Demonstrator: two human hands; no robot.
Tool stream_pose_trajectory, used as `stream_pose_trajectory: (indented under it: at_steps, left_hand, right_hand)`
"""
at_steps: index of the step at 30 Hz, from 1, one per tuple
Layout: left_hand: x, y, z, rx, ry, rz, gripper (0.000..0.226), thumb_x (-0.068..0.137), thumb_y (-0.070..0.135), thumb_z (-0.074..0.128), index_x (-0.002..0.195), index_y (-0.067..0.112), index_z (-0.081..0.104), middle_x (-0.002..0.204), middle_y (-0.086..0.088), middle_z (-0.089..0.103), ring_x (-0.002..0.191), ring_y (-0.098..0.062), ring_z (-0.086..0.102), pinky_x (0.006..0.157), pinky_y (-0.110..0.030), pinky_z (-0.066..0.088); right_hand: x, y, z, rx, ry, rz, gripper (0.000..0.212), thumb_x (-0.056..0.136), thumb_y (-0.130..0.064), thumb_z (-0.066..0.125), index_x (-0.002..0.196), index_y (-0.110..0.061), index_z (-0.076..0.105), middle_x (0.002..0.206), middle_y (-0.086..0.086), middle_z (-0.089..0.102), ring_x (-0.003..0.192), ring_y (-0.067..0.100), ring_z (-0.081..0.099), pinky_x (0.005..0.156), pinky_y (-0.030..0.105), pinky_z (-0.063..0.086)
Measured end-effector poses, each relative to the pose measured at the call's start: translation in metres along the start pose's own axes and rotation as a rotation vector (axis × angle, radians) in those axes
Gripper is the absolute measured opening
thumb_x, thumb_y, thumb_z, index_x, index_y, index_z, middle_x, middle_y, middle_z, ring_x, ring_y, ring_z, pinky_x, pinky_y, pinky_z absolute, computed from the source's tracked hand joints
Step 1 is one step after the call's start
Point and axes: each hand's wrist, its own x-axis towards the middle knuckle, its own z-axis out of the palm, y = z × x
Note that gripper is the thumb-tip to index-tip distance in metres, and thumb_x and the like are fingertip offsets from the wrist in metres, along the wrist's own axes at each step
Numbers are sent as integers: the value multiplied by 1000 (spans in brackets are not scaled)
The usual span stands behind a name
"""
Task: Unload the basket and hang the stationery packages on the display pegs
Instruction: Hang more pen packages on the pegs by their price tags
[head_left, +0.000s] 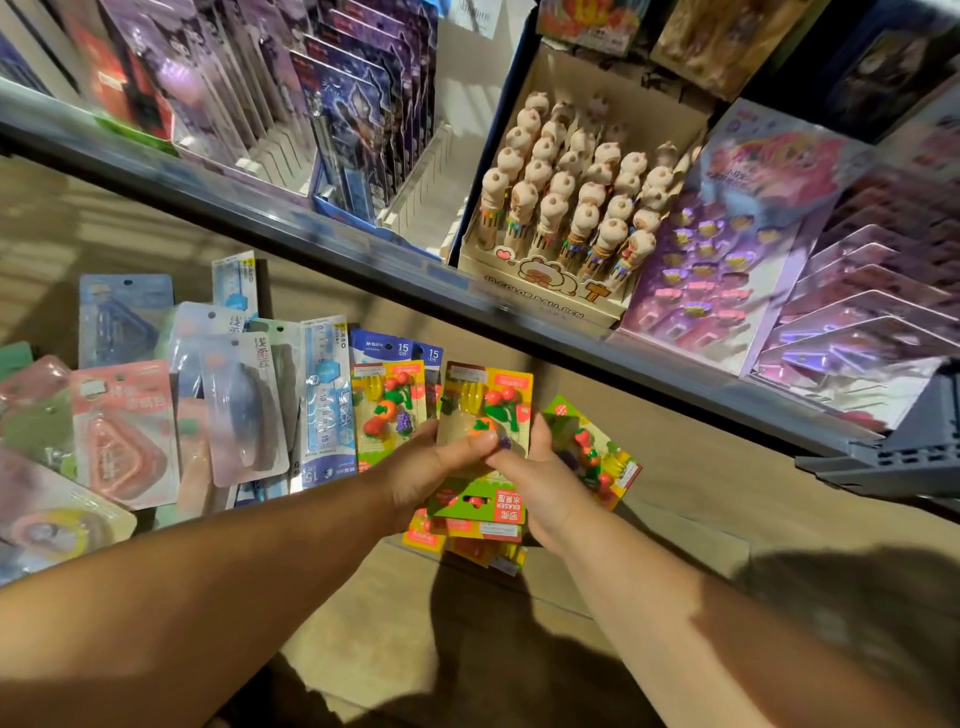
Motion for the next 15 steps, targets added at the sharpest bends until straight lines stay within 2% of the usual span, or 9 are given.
stream_pose_trajectory:
  at_steps: [2, 3, 5, 7, 9, 10, 12, 13, 15]
  left_hand:
    - [3, 1, -1, -3, -12, -20, 68, 69, 39, 79, 129, 21, 54, 114, -3, 72, 105, -21, 69, 91, -35, 53]
    - [5, 0, -2, -19, 7, -41, 65, 70, 33, 83, 127, 21, 54, 112, -5, 73, 100, -22, 71, 83, -35, 55]
    - [4, -2, -4, -52, 51, -91, 67, 68, 24, 86, 125, 17, 52, 108, -9, 73, 93, -26, 73, 73, -35, 57]
    - [4, -5, -5, -50, 54, -116, 63, 70, 20, 85, 125, 12, 57, 105, -10, 74, 91, -27, 73, 72, -36, 57]
    - [1, -8, -6, -51, 58, -106, 47, 77, 15, 79, 120, 10, 62, 103, -10, 75, 90, -26, 73, 73, -37, 57]
    - [0, -8, -7, -61, 59, -103, 46, 74, 15, 80, 118, 11, 64, 103, -9, 75, 91, -27, 73, 77, -39, 57]
    - [-2, -9, -8, -75, 54, -99, 55, 63, 16, 84, 115, 15, 65, 104, -9, 75, 95, -30, 72, 86, -45, 56]
    - [-2, -9, -9, -84, 55, -86, 54, 60, 17, 80, 112, 16, 66, 104, -9, 75, 96, -30, 72, 88, -47, 55]
    - [-2, -10, -11, -108, 60, -54, 47, 60, 18, 75, 106, 18, 67, 102, -9, 76, 93, -29, 73, 83, -43, 56]
  right_hand:
    - [-6, -1, 5, -13, 19, 26, 112, 63, -69, 73, 152, -42, 10, 151, 4, 42, 135, 27, 45, 111, 54, 37]
    - [-8, -3, 6, 60, 33, 55, 96, 70, -72, 66, 149, -37, 25, 144, 7, 52, 128, 28, 53, 108, 54, 41]
    - [-8, -3, 4, 199, 42, 113, 58, 89, -63, 48, 133, -25, 53, 115, 11, 71, 104, 30, 69, 97, 52, 51]
    - [-6, 0, -1, 216, 45, 109, 54, 96, -60, 38, 121, -19, 64, 101, 9, 75, 93, 27, 72, 90, 47, 55]
    - [-7, -1, -5, 194, 51, 72, 49, 98, -58, 33, 123, -27, 62, 103, -2, 73, 94, 17, 70, 85, 35, 53]
    - [-7, -2, -9, 157, 63, 60, 48, 99, -57, 30, 132, -32, 55, 116, -6, 68, 106, 14, 64, 90, 31, 47]
    - [-5, -2, -22, 24, 76, 21, 50, 102, -55, 25, 146, -35, 39, 144, -1, 48, 135, 21, 43, 107, 36, 32]
    - [-1, -1, -30, -73, 96, -7, 49, 103, -52, 27, 146, -32, 38, 148, 1, 44, 139, 22, 37, 111, 38, 29]
    - [11, 3, -50, -314, 201, -79, 44, 103, -42, 40, 143, -25, 43, 142, 3, 49, 131, 21, 45, 106, 33, 35]
